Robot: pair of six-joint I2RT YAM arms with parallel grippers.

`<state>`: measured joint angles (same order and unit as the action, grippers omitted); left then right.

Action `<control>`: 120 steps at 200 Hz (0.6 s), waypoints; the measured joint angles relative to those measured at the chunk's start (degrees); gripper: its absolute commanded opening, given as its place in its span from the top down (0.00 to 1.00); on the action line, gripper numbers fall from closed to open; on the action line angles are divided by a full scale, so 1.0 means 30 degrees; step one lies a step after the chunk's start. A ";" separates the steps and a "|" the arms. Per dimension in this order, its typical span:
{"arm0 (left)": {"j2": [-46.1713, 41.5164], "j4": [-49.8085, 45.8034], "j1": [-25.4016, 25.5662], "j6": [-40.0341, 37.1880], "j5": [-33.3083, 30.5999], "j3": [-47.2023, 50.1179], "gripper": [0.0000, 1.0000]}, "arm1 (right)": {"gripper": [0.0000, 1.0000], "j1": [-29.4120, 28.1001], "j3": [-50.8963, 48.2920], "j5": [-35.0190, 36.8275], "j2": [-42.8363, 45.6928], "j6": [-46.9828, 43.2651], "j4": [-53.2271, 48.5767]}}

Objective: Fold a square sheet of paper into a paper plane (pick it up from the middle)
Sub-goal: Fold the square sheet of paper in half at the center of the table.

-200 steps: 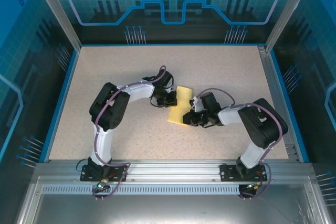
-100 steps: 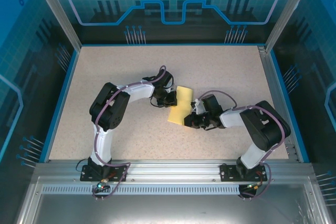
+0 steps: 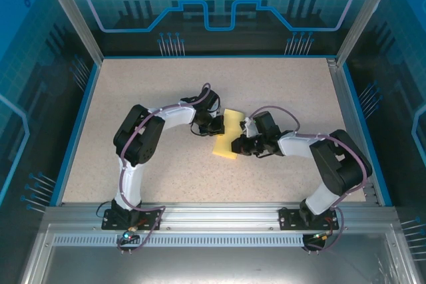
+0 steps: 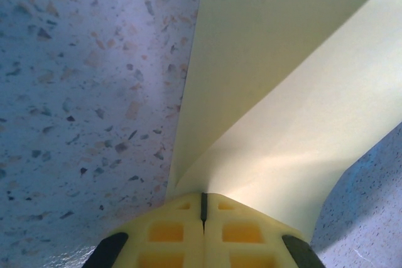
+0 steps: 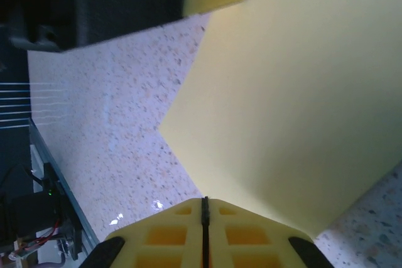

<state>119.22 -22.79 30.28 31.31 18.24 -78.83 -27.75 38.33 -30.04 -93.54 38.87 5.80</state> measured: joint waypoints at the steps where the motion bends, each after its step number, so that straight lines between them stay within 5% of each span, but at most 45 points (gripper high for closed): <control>1: 0.0000 0.0000 0.0000 0.0000 0.0000 0.0000 1.00 | 0.92 -0.0007 0.0000 0.0000 -0.0022 -0.0007 -0.0022; 86: 0.0000 -0.0007 0.0000 -0.0073 0.0000 0.0000 1.00 | 0.92 -0.0328 0.0291 0.0699 -0.0743 -0.0335 -0.1814; 120: 0.0000 -0.0007 0.0000 -0.0080 0.0000 0.0000 1.00 | 0.91 0.1428 0.0801 0.0415 0.0452 -0.0109 -0.1479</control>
<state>119.22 -22.81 30.28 31.07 18.24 -78.83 -23.46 40.73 -28.80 -92.18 38.54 1.37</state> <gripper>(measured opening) 0.046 0.091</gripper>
